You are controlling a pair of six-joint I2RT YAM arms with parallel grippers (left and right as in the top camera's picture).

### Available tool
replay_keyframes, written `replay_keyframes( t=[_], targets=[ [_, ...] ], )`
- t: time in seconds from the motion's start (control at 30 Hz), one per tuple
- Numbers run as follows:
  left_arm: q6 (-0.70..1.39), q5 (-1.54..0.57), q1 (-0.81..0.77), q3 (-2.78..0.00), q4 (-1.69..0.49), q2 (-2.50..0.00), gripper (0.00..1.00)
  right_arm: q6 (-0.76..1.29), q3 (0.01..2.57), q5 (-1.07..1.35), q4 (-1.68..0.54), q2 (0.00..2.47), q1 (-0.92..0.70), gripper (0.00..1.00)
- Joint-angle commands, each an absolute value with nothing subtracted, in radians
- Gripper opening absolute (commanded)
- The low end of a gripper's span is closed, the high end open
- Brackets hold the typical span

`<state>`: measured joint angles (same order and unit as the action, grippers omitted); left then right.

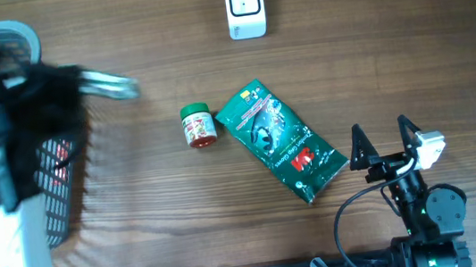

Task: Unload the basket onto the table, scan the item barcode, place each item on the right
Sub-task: 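Reach the left gripper into the basket and grasp the pale green tissue pack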

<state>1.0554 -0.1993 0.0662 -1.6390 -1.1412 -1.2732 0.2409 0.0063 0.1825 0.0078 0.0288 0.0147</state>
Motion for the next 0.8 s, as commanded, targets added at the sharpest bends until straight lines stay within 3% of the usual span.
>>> replay_keyframes(
  t=[0.0, 0.17, 0.27, 0.33, 0.4, 0.43, 0.5, 0.63, 0.73, 0.77],
  targets=[
    [1.029, -0.026, -0.266, -1.581, -1.141, -1.444, 0.13, 0.246, 0.005, 0.183, 0.014, 0.023, 0.013, 1.0],
    [1.032, -0.01, -0.555, -1.581, -1.062, -1.824, 0.13, 0.245, 0.005, 0.183, 0.014, 0.023, 0.013, 1.0],
    [1.081, -0.025, -0.637, -1.581, -1.021, -1.986, 0.24, 0.245, 0.005, 0.183, 0.014, 0.023, 0.013, 1.0],
    [1.08, -0.073, -0.654, -1.581, -1.012, -2.02, 0.52, 0.246, 0.005, 0.183, 0.014, 0.023, 0.013, 1.0],
    [0.986, -0.076, -0.619, -1.658, -1.053, -1.994, 0.93, 0.246, 0.005, 0.183, 0.014, 0.023, 0.013, 1.0],
    [0.947, -0.076, -0.591, -1.723, -1.096, -1.98, 0.99, 0.246, 0.005, 0.183, 0.014, 0.023, 0.013, 0.99],
    [0.837, -0.042, -0.5, -1.982, -1.24, -1.953, 1.0, 0.246, 0.005, 0.183, 0.014, 0.023, 0.013, 1.0],
    [0.812, 0.36, -0.282, -2.497, -1.503, -1.93, 1.0, 0.246, 0.005, 0.183, 0.014, 0.023, 0.013, 1.0],
    [0.842, 0.472, -0.044, -2.543, -1.594, -1.9, 1.0, 0.246, 0.005, 0.183, 0.014, 0.023, 0.013, 1.0],
    [0.965, 0.462, 0.067, -2.541, -1.672, -1.902, 1.0, 0.246, 0.005, 0.183, 0.014, 0.023, 0.013, 1.0]
  ],
)
